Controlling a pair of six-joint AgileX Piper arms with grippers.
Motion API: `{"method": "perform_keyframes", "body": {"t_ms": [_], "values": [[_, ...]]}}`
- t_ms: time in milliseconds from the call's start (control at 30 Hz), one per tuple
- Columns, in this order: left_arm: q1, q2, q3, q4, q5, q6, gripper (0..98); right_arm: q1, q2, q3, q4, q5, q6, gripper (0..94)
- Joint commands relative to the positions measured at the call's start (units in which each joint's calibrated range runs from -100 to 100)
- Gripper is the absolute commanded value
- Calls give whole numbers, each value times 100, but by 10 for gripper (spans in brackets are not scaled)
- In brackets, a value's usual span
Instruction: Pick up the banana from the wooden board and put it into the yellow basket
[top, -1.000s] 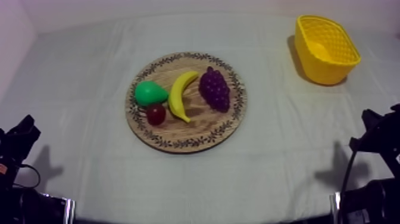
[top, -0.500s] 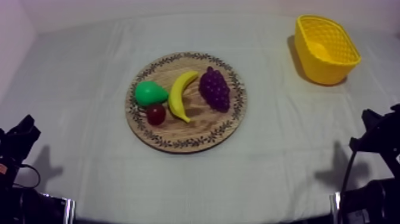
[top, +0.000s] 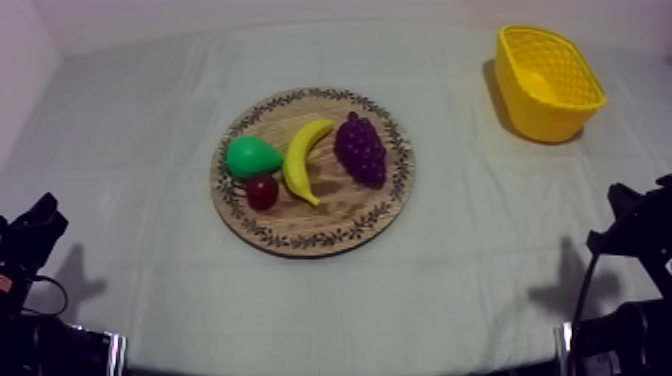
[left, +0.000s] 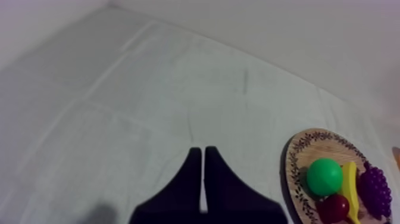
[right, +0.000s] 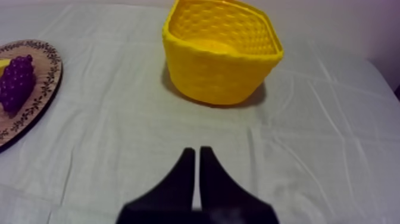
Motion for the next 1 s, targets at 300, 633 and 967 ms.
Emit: {"method": "perform_keyframes", "body": {"t_ms": [300,633,967], "values": [[-1,-5,-1,-3,-1,2,1,70,-2,4,-3,2,207,5],[-1,-5,-1,-3,-1,2,1,37,260,-148,-42,-18,351,3],[-1,-5,-1,-3,-1,2,1,-285,1475,-1548,-32,36,235,3]]}}
